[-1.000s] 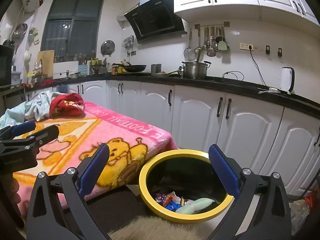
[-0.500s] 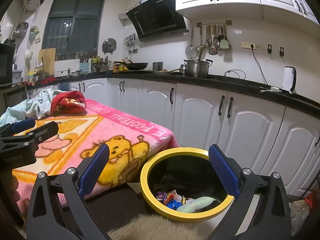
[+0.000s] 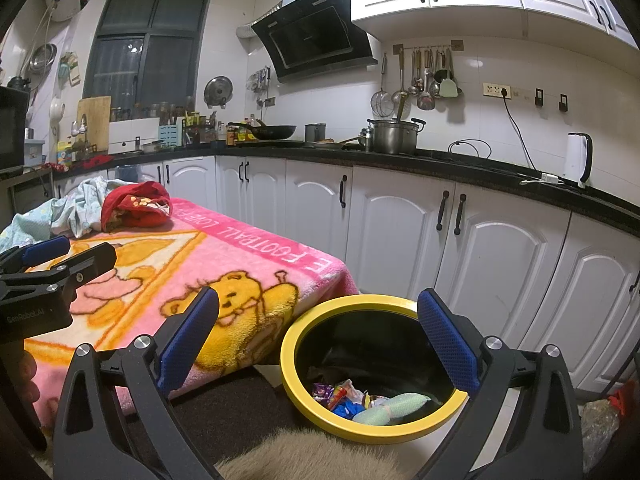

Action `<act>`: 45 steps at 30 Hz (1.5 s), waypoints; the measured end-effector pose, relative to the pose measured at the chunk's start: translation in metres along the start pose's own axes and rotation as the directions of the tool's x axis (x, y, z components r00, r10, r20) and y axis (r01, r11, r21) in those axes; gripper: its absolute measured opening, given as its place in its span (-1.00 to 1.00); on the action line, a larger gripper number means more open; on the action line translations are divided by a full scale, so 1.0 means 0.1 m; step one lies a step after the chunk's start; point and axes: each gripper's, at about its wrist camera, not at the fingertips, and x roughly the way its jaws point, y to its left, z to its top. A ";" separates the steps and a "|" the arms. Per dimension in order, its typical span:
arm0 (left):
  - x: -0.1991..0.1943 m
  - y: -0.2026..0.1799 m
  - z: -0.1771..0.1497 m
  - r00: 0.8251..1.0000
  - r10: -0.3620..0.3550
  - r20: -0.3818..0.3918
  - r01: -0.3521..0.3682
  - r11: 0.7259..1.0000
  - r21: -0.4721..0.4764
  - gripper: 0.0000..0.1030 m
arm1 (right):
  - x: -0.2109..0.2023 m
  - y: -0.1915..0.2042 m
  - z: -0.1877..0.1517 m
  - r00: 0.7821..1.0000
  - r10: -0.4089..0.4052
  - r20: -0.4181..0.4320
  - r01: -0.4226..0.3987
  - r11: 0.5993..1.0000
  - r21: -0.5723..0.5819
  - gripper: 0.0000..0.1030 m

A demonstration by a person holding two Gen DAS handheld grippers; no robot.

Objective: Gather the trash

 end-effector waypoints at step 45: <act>-0.06 0.58 0.10 0.992 0.106 -0.071 -0.112 0.989 -0.092 0.79 | 0.23 0.09 0.19 0.986 0.130 -0.109 -0.129 0.992 0.013 0.88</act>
